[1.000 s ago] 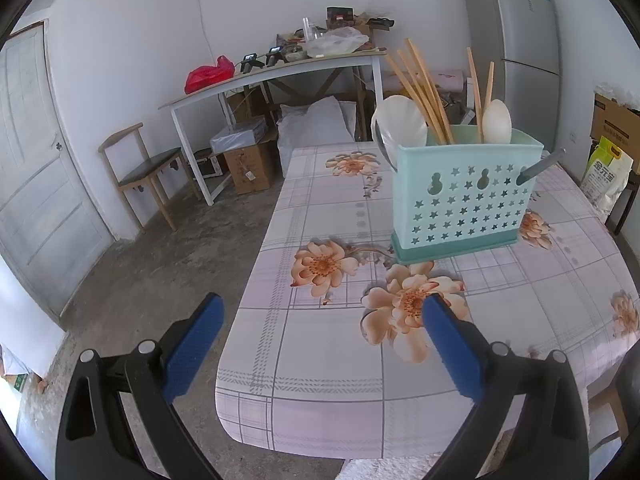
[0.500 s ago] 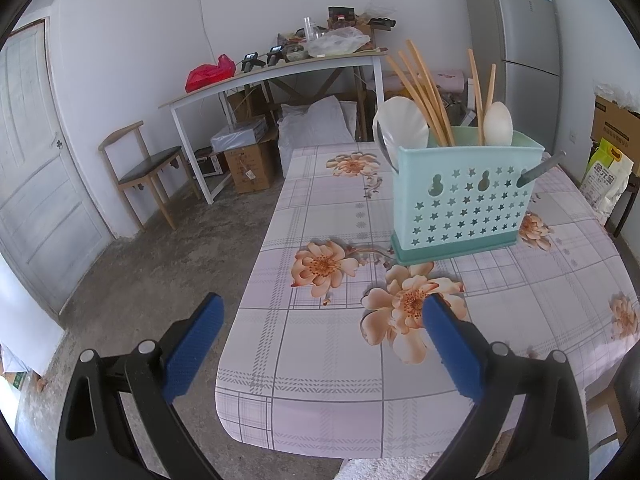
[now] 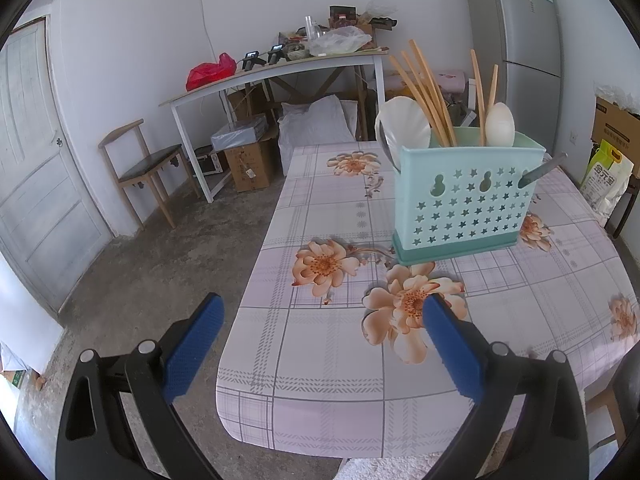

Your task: Organize utensils

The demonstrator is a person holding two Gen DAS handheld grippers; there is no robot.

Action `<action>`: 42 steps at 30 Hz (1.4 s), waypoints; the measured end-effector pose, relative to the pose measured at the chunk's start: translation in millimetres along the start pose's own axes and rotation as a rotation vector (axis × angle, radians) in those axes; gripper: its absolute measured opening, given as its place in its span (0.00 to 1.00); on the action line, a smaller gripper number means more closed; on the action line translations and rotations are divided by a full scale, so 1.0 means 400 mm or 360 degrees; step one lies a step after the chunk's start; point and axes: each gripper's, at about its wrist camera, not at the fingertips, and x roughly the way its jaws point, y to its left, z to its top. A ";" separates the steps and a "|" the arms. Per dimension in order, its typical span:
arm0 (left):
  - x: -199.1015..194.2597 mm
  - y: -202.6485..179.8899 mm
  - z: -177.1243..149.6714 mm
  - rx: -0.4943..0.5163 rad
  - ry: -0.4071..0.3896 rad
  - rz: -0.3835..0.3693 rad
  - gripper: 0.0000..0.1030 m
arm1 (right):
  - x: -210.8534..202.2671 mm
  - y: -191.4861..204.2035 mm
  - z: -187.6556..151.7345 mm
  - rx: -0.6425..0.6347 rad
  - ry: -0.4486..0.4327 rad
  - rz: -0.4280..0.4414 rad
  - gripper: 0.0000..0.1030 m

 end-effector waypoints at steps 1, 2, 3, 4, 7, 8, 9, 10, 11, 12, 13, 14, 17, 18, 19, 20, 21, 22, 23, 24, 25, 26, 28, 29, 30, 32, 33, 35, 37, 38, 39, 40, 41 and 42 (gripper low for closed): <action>0.000 0.002 0.000 0.0000 0.0001 -0.0001 0.94 | 0.000 0.001 0.000 -0.0002 0.0001 0.0001 0.92; 0.000 0.001 0.000 0.0001 0.0001 0.0000 0.94 | 0.000 0.002 0.001 -0.0004 0.0002 0.0000 0.92; 0.001 0.003 0.000 0.0000 0.0000 -0.0001 0.94 | 0.000 0.003 0.000 -0.0008 0.0002 -0.0002 0.92; 0.000 0.001 0.000 0.0001 0.0002 -0.0002 0.94 | 0.000 0.002 0.000 -0.0008 0.0002 -0.0003 0.92; 0.000 0.002 0.000 0.0000 -0.0001 -0.0002 0.94 | 0.001 0.002 0.001 -0.0009 0.0002 -0.0004 0.92; 0.000 0.002 0.000 0.0000 0.0000 -0.0003 0.94 | 0.001 0.001 0.001 -0.0010 0.0002 -0.0002 0.92; 0.000 0.002 0.000 0.0001 0.0000 -0.0002 0.94 | 0.000 0.002 0.000 -0.0009 0.0002 -0.0001 0.92; 0.000 0.003 0.000 0.0003 0.0003 -0.0004 0.94 | 0.000 0.002 -0.001 -0.0011 0.0003 -0.0001 0.92; 0.000 0.003 0.000 0.0002 0.0004 -0.0005 0.94 | 0.000 0.002 -0.001 -0.0011 0.0003 -0.0001 0.92; 0.000 0.003 0.000 0.0000 0.0004 -0.0007 0.94 | 0.000 0.002 -0.001 -0.0014 0.0004 -0.0002 0.92; 0.000 0.002 0.000 0.0000 0.0005 -0.0007 0.94 | 0.000 0.003 -0.002 -0.0016 0.0005 -0.0002 0.92; 0.000 0.001 0.000 0.0001 0.0005 -0.0007 0.94 | -0.001 0.003 -0.003 -0.0018 0.0005 -0.0001 0.92; 0.000 0.002 0.000 0.0000 0.0004 -0.0006 0.94 | -0.003 0.002 -0.003 -0.0025 0.0004 0.0000 0.92; -0.001 0.001 0.000 0.0000 0.0004 -0.0007 0.94 | -0.002 0.001 -0.003 -0.0025 0.0004 -0.0001 0.92; -0.001 0.002 0.000 0.0001 0.0002 -0.0006 0.94 | -0.003 0.001 -0.004 -0.0026 0.0004 -0.0002 0.92; -0.001 0.002 0.000 0.0001 0.0002 -0.0005 0.94 | -0.003 0.002 -0.004 -0.0025 0.0004 -0.0002 0.92; -0.001 0.002 0.000 0.0000 0.0003 -0.0006 0.94 | -0.004 0.001 -0.004 -0.0024 0.0004 -0.0001 0.92; -0.001 0.002 0.000 -0.0001 0.0004 -0.0007 0.94 | -0.003 0.002 -0.003 -0.0024 0.0004 -0.0001 0.92; 0.000 0.004 0.000 -0.0001 0.0004 -0.0006 0.94 | -0.002 0.003 -0.003 -0.0023 0.0005 0.0000 0.92; 0.000 0.004 0.001 0.0000 0.0004 -0.0006 0.94 | -0.003 0.001 -0.004 -0.0023 0.0005 -0.0001 0.92; -0.001 0.003 0.000 -0.0001 0.0004 -0.0007 0.94 | -0.003 0.002 -0.003 -0.0024 0.0004 -0.0001 0.92; -0.001 0.001 0.000 -0.0001 0.0005 -0.0007 0.94 | -0.003 0.002 -0.003 -0.0025 0.0005 -0.0001 0.92; -0.002 0.001 0.000 0.0000 0.0005 -0.0007 0.94 | -0.003 0.002 -0.003 -0.0025 0.0005 0.0000 0.92; -0.001 0.002 0.000 -0.0001 0.0005 -0.0007 0.94 | -0.003 0.002 -0.003 -0.0025 0.0005 0.0000 0.92; -0.002 0.001 0.000 -0.0001 0.0005 -0.0008 0.94 | -0.003 0.003 -0.002 -0.0026 0.0005 -0.0001 0.92; 0.000 0.003 0.000 -0.0001 0.0005 -0.0007 0.94 | -0.003 0.002 -0.003 -0.0026 0.0005 0.0000 0.92; -0.002 0.001 0.000 -0.0002 0.0006 -0.0007 0.94 | -0.003 0.002 -0.003 -0.0026 0.0005 0.0000 0.92; -0.001 0.001 0.000 -0.0001 0.0006 -0.0007 0.94 | -0.003 0.002 -0.003 -0.0026 0.0005 -0.0001 0.92; -0.001 0.002 0.000 -0.0001 0.0006 -0.0007 0.94 | -0.002 0.003 -0.003 -0.0025 0.0007 -0.0001 0.92; -0.001 0.002 0.000 -0.0002 0.0007 -0.0007 0.94 | -0.002 0.003 -0.003 -0.0025 0.0007 -0.0001 0.92; -0.002 0.001 0.000 -0.0003 0.0006 -0.0007 0.94 | -0.002 0.003 -0.003 -0.0026 0.0006 -0.0001 0.92; -0.001 0.002 0.000 -0.0002 0.0005 -0.0007 0.94 | -0.002 0.003 -0.003 -0.0026 0.0005 -0.0001 0.92; -0.001 0.003 0.001 -0.0001 0.0006 -0.0008 0.94 | -0.002 0.003 -0.003 -0.0026 0.0004 0.0000 0.92; -0.002 0.001 0.000 -0.0001 0.0006 -0.0008 0.94 | -0.002 0.003 -0.003 -0.0026 0.0003 0.0001 0.92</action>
